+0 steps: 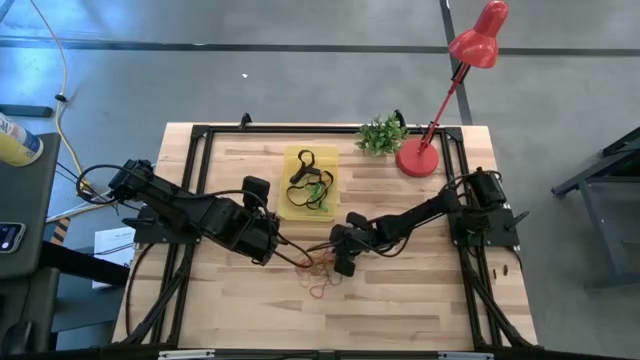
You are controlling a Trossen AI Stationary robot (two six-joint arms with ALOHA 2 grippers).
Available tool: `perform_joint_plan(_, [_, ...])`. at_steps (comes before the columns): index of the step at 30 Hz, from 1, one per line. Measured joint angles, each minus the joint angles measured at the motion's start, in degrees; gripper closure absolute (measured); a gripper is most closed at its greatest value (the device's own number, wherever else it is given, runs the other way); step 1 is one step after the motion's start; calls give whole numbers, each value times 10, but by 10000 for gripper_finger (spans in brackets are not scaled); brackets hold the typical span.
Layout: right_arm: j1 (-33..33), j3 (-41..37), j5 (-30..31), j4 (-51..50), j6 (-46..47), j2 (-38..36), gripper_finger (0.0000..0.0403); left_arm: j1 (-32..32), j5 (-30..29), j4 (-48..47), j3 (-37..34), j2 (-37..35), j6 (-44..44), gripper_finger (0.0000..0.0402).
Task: Pick and place rubber bands into bin
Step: Put the blue rubber band into the yellow bin
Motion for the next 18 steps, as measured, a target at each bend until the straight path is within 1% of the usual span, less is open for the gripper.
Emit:
perform_joint_plan(4, [0, 0, -3, 0, 0, 0, 374, 0, 0, 0, 0, 0, 0, 215])
perform_joint_plan(6, [0, 0, -5, 0, 0, 0, 395, 0, 0, 0, 0, 0, 0, 215])
perform_joint_plan(10, [0, 0, -5, 0, 11, 0, 386, 0, 0, 0, 0, 0, 0, 215])
perform_joint_plan(14, [0, 0, -12, 0, 11, 0, 399, 0, 0, 0, 0, 0, 1, 215])
perform_joint_plan(18, [0, 0, -32, 0, 15, -1, 397, 0, 0, 0, 0, 0, 2, 215])
